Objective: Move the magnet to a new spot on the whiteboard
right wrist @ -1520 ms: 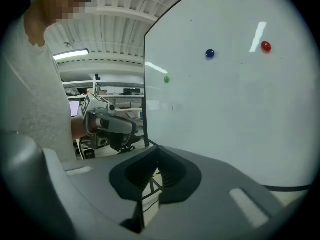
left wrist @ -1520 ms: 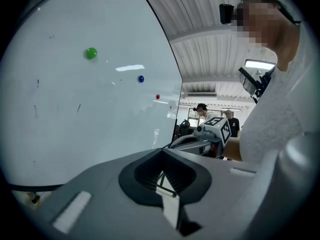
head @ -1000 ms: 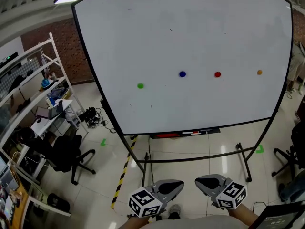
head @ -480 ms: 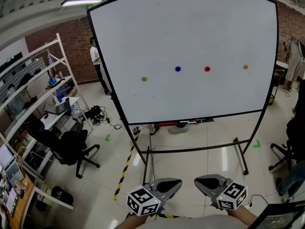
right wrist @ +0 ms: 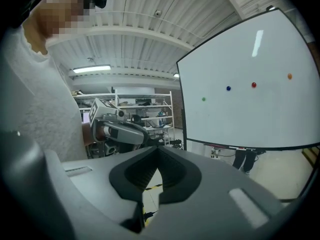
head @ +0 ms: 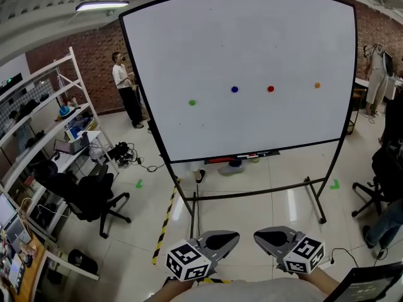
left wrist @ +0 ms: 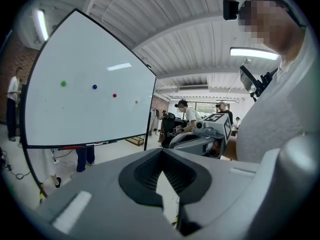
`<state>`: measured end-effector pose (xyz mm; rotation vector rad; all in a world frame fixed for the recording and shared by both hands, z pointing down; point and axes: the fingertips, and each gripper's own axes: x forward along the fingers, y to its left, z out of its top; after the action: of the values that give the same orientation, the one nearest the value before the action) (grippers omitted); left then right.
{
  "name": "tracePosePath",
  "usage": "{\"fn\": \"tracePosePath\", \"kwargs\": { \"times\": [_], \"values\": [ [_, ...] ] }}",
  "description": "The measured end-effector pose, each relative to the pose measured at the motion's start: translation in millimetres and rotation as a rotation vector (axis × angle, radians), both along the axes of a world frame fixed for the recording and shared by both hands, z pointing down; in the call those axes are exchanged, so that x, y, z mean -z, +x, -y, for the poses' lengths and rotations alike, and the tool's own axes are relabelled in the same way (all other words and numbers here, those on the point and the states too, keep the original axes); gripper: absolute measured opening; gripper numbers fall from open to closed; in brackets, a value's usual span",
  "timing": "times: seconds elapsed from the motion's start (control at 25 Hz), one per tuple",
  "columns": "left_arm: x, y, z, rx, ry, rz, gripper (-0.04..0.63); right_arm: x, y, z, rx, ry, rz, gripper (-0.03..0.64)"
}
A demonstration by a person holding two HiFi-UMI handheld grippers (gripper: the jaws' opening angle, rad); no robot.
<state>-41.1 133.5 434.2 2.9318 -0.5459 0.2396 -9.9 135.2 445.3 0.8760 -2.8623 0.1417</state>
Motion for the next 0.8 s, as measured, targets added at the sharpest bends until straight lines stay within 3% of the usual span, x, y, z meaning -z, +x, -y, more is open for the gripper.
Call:
{"fn": "tracePosePath", "kwargs": {
  "times": [0.8],
  "values": [
    [0.8, -4.8, -7.7, -0.029, 0.011, -0.008, -0.02, -3.9, -9.9, -3.5, -0.011, 0.006, -0.019, 0.003]
  ]
}}
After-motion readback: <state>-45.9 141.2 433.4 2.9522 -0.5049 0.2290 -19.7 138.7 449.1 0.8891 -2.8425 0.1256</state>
